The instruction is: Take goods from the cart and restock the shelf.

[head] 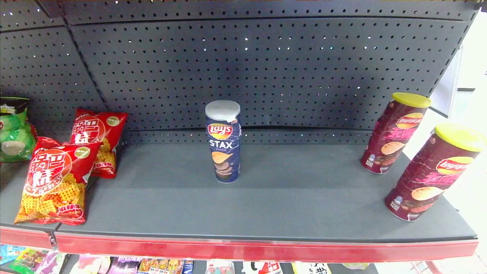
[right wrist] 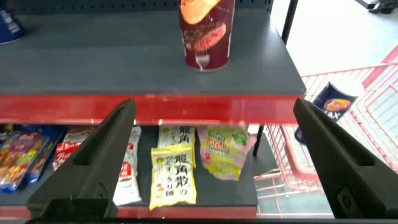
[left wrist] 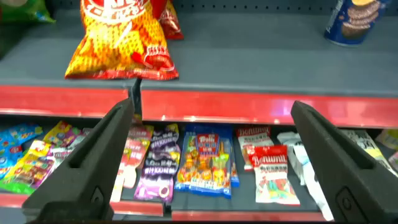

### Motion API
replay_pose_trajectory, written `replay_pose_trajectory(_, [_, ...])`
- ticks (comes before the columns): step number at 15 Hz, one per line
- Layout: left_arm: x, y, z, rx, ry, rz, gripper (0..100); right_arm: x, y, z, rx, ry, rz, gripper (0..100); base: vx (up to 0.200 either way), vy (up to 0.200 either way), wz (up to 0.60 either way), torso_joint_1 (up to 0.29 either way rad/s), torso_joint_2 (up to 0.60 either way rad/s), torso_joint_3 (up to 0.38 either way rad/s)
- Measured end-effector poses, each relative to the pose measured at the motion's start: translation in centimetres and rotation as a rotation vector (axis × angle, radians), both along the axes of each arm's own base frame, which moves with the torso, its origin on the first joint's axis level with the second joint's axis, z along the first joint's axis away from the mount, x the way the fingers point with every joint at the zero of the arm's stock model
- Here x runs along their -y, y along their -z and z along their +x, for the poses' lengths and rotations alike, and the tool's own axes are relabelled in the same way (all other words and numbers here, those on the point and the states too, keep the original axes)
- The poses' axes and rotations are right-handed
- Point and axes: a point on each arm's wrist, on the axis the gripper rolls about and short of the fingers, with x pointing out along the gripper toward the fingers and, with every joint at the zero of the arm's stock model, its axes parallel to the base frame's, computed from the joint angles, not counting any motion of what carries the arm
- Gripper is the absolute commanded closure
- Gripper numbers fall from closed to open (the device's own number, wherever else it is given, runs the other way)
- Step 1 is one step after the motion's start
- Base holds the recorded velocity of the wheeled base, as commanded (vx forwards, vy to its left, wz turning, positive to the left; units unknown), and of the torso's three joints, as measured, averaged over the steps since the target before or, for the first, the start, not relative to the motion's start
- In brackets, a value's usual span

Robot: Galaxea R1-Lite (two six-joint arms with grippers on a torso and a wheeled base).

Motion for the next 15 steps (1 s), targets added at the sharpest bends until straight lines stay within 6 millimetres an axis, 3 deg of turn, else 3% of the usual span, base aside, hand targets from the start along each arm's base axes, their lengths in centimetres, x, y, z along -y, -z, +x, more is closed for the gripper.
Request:
replay_pose_trajectory(2, [0.0, 0.0, 0.0, 0.0, 0.0, 0.0, 0, 0.0, 0.0, 0.0, 0.0, 0.0, 0.0, 0, -0.2, 0.0, 0.0, -0.007, 0.0, 0.007])
replay_pose_trajectory(10, [0.0, 0.01, 0.0, 0.0, 0.0, 0.007, 0, 0.0, 0.0, 0.0, 0.0, 0.0, 0.0, 0, 0.0, 0.0, 0.0, 0.0, 0.0, 0.0])
replay_pose_trajectory(15, [0.0, 0.04, 0.0, -0.002, 0.0, 0.007, 0, 0.0, 0.0, 0.0, 0.0, 0.0, 0.0, 0, 0.0, -0.2, 0.0, 0.003, 0.01, 0.002])
